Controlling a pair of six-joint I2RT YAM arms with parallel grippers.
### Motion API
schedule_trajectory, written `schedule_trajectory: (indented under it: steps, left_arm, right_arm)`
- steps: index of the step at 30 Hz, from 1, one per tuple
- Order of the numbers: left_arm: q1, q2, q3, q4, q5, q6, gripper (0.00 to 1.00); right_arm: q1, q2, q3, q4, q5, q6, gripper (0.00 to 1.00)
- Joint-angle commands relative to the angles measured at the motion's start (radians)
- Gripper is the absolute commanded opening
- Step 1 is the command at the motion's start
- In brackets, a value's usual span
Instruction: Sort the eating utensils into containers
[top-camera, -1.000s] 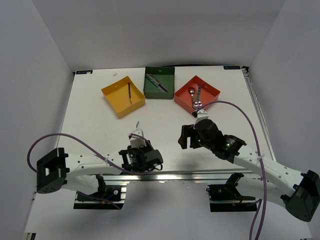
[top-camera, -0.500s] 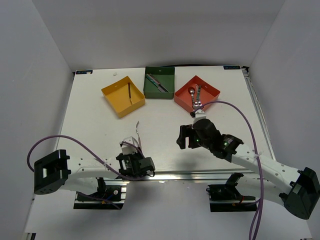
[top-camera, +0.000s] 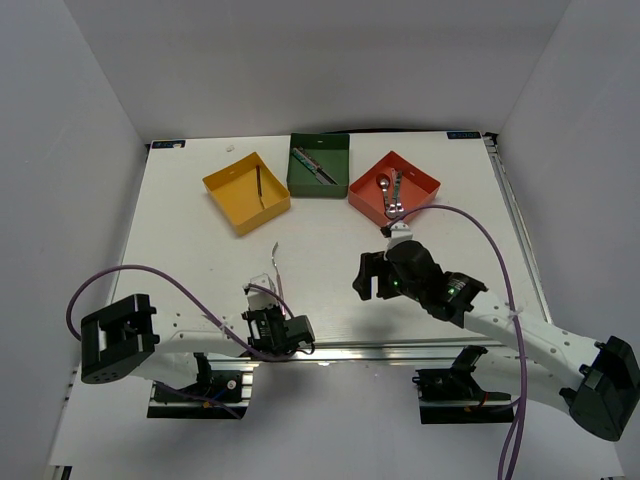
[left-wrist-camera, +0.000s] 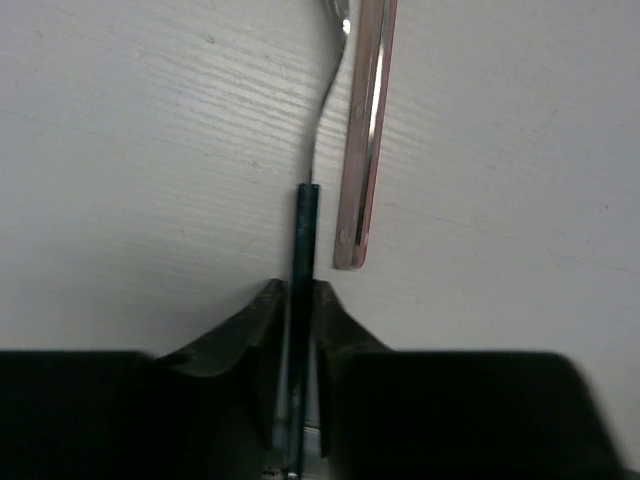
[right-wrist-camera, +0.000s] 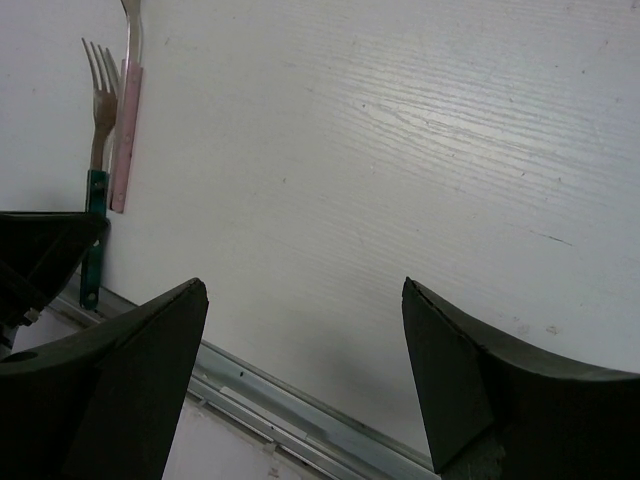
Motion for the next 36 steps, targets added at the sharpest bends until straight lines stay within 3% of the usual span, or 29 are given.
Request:
schedule_trajectory:
  steps: [1, 6, 13, 17, 19, 21, 22, 23, 24, 25, 27, 31, 36]
  left_arm:
    - [-0.005, 0.007, -0.021, -0.036, 0.040, -0.032, 0.24]
    - [-0.005, -0.048, -0.021, -0.113, 0.003, -0.065, 0.08]
    - [-0.005, -0.230, 0.029, -0.300, -0.126, -0.106, 0.00]
    - [-0.005, -0.280, 0.234, -0.355, -0.262, 0.165, 0.00]
    - [0.004, -0.252, 0.334, -0.444, -0.386, 0.254, 0.00]
    - [0.038, -0.234, 0.445, -0.422, -0.500, 0.392, 0.00]
    - [0.134, -0.225, 0.466, -0.289, -0.500, 0.645, 0.00]
    - [0.213, -0.220, 0.486, -0.201, -0.383, 0.778, 0.00]
    - [0.413, -0.215, 0.487, -0.096, -0.268, 0.922, 0.00]
    - [0.515, -0.208, 0.487, 0.074, -0.158, 1.107, 0.00]
    - [0.739, -0.125, 0.564, 0.141, 0.069, 1.203, 0.00]
    - [0.915, 0.201, 0.767, 0.197, 0.260, 1.430, 0.00]
    - [0.975, 0.363, 0.856, 0.342, 0.348, 1.600, 0.00]
  right_arm:
    - [0.005, -0.036, -0.020, 0.052, -0.010, 0.000, 0.83]
    - [0.007, -0.036, -0.016, 0.053, -0.013, -0.004, 0.83]
    - [0.007, -0.045, -0.014, 0.060, -0.021, -0.007, 0.83]
    - [0.007, -0.043, -0.010, 0.060, -0.016, -0.014, 0.83]
    - [0.007, -0.039, 0.001, 0.055, -0.012, -0.018, 0.83]
    - [0.007, -0.033, 0.015, 0.055, -0.006, -0.024, 0.83]
    - [0.005, -0.031, 0.019, 0.052, 0.003, -0.026, 0.83]
    - [0.007, -0.031, 0.030, 0.050, 0.010, -0.029, 0.83]
    - [0.005, -0.026, 0.038, 0.049, 0.013, -0.032, 0.83]
    - [0.007, -0.023, 0.044, 0.046, 0.016, -0.034, 0.83]
    - [0.007, -0.017, 0.064, 0.040, 0.014, -0.041, 0.83]
    - [0.007, -0.016, 0.076, 0.050, 0.004, -0.047, 0.83]
    - [0.005, -0.002, 0.088, 0.044, -0.013, -0.070, 0.83]
